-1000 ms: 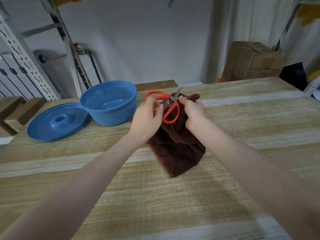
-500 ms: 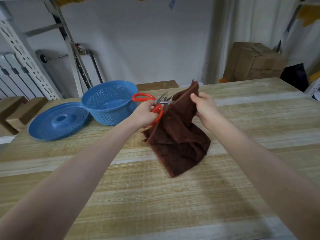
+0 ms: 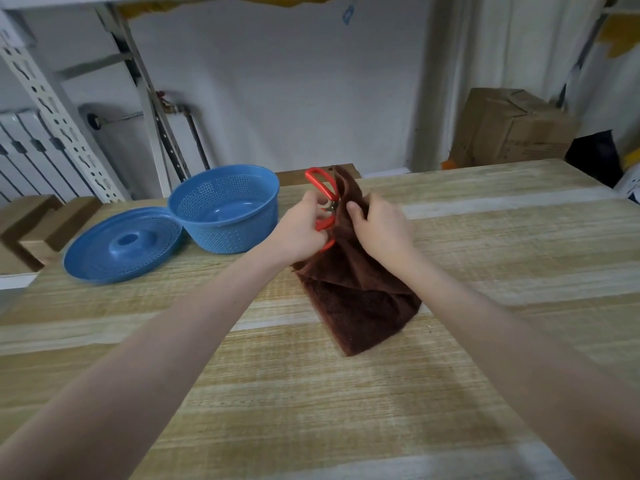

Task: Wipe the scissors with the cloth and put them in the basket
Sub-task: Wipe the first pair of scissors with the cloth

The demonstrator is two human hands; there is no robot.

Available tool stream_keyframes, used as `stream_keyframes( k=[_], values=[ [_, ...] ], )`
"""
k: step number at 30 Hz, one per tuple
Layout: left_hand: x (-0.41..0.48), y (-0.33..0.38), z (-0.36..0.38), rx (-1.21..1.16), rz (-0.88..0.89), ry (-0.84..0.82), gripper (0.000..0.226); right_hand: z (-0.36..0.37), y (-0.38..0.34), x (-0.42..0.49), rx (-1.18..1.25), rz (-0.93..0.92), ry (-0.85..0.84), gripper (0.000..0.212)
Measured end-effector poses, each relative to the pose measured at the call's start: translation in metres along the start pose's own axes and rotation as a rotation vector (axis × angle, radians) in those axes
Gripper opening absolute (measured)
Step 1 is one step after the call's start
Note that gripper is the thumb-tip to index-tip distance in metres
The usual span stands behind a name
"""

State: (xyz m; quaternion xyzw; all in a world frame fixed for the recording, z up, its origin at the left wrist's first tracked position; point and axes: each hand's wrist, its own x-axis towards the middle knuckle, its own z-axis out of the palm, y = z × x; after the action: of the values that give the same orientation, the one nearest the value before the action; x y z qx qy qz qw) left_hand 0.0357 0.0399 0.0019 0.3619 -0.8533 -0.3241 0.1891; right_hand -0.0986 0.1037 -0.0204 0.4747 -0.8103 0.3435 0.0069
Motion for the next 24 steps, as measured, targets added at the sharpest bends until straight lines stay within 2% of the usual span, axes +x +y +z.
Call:
stream_keyframes(
  k=[4, 8, 13, 16, 19, 24],
  values=[
    [-0.001, 0.0, -0.001, 0.011, 0.057, 0.006, 0.05, -0.005, -0.005, 0.003, 0.277, 0.068, -0.186, 0.035],
    [-0.007, 0.006, 0.004, 0.041, 0.086, -0.028, 0.058, -0.008, -0.01, 0.005, 0.568, 0.203, -0.263, 0.02],
    [-0.009, 0.006, 0.005, 0.02, -0.05, -0.088, 0.063, -0.012, -0.014, 0.012, 0.511, 0.183, -0.297, 0.016],
    [-0.006, 0.003, 0.0, 0.081, -0.105, -0.084, 0.048, -0.014, -0.01, 0.014, 0.537, 0.191, -0.364, 0.019],
    [-0.003, 0.003, -0.001, 0.127, -0.082, -0.091, 0.028, -0.018, -0.007, 0.014, 0.602, 0.185, -0.417, 0.016],
    [-0.005, 0.006, 0.0, 0.137, 0.033, -0.112, 0.052, -0.017, -0.008, 0.012, 0.68, 0.248, -0.379, 0.011]
  ],
)
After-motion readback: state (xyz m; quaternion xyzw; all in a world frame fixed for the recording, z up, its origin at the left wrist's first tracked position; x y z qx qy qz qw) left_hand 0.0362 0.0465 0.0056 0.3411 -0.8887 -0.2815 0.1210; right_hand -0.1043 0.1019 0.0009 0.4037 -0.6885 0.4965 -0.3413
